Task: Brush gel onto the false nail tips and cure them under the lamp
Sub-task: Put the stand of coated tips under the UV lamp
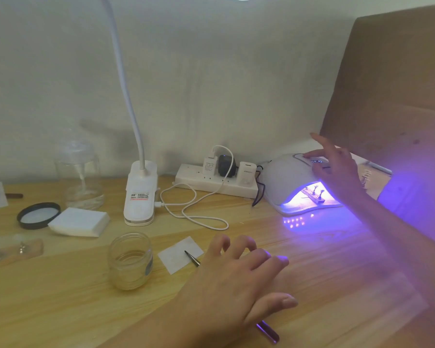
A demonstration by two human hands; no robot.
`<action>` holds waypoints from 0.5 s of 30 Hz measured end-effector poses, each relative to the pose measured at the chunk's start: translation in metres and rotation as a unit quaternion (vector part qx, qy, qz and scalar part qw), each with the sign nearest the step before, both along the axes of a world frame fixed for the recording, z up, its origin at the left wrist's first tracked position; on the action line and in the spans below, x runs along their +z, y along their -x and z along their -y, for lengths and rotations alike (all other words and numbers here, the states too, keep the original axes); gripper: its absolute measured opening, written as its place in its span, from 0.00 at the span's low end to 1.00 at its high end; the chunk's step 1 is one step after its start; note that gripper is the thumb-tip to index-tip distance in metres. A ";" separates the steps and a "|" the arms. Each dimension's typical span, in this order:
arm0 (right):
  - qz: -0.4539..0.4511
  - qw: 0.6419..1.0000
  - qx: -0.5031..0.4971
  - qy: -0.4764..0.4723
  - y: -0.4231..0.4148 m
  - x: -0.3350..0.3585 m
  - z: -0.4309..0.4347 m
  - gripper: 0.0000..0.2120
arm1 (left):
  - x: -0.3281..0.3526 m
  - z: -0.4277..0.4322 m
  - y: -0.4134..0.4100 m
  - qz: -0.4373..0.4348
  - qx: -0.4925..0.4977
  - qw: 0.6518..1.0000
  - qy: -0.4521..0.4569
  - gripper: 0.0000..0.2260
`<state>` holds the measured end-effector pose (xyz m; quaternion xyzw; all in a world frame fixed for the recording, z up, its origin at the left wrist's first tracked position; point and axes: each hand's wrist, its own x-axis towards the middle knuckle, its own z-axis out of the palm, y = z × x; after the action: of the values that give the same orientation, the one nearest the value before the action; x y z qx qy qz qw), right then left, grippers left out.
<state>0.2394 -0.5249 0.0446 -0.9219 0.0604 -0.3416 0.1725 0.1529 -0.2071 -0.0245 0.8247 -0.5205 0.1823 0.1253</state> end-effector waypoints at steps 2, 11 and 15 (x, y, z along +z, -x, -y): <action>-0.007 1.000 -0.007 0.004 -0.001 0.001 -0.001 0.36 | 0.000 0.000 -0.001 0.002 0.003 1.000 0.002 0.28; 0.025 0.995 -0.054 -0.085 -0.006 0.001 -0.007 0.32 | 0.001 0.000 0.001 0.051 0.021 0.998 0.005 0.26; -0.033 0.995 -0.031 -0.085 0.005 0.013 -0.023 0.31 | 0.006 -0.004 0.000 0.072 -0.007 0.997 0.000 0.25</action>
<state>0.2344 -0.5019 0.0573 -0.9125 0.1233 -0.3093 0.2376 0.1526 -0.2036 -0.0184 0.8058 -0.5340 0.2402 0.0886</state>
